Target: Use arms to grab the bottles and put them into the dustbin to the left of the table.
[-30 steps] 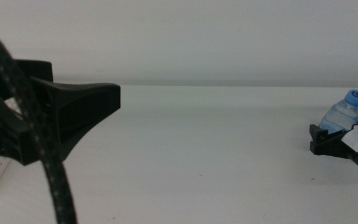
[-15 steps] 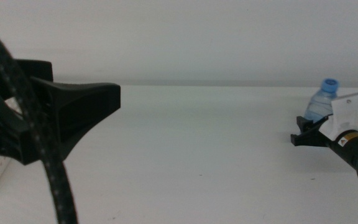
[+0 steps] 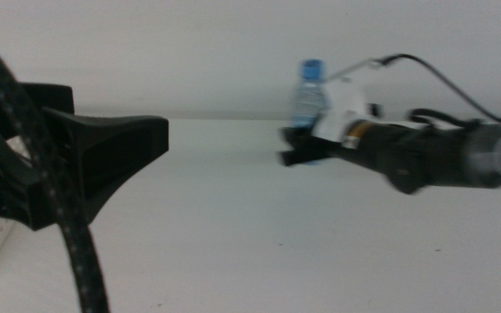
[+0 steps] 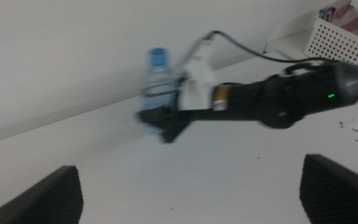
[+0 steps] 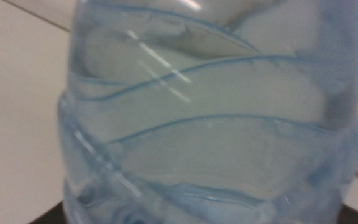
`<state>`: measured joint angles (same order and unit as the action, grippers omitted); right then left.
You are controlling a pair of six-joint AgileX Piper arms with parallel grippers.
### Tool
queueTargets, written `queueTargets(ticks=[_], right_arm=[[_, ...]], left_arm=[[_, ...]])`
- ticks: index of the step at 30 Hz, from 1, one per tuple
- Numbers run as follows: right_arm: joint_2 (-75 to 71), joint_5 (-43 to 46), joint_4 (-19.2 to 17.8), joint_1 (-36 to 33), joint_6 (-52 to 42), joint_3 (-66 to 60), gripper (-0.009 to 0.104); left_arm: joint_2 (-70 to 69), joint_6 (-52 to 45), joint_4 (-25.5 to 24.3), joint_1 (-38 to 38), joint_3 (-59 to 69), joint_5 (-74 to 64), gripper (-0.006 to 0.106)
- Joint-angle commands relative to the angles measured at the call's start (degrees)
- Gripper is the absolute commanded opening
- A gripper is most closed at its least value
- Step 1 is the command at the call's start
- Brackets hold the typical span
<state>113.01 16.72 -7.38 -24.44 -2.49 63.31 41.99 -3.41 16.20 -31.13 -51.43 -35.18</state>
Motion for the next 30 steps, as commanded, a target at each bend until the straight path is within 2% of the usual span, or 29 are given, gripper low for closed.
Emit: queueTargets(ticks=[1,9,14,17,20,25,27,30], right_arm=[[2.82,0.19,-1.64,-4.55,3.65,5.84,-0.002],[14.64,-2.06,-1.64,-13.98,4.04,18.41,-0.002],[18.01,-2.06,-1.33,-15.64,4.04,19.31,0.000],[19.31,-3.21,-1.33,-15.76,4.04,19.31,0.007],[19.40,-5.75,-1.33,-15.76,4.04,19.31,0.025],[18.55,-9.63,-1.33,-15.76,8.99,19.20,0.075],[16.96,-14.48,-1.33,-15.76,11.62,19.20,0.084],[13.95,-23.80,-1.33,-15.76,14.71,18.98,0.084]], left_arm=[[-0.17,0.22,0.12,-0.28,0.26,1.07,0.094],[-0.17,0.22,0.12,-0.28,0.26,1.07,0.094],[-0.17,0.22,0.12,-0.28,0.26,1.07,0.094],[-0.17,0.22,0.12,-0.28,0.26,1.07,0.094],[-0.17,0.22,0.12,-0.28,0.26,1.07,0.094],[-0.17,0.22,0.12,-0.28,0.26,1.07,0.094],[-0.17,0.22,0.12,-0.28,0.26,1.07,0.094],[-0.17,0.22,0.12,-0.28,0.26,1.07,0.094]])
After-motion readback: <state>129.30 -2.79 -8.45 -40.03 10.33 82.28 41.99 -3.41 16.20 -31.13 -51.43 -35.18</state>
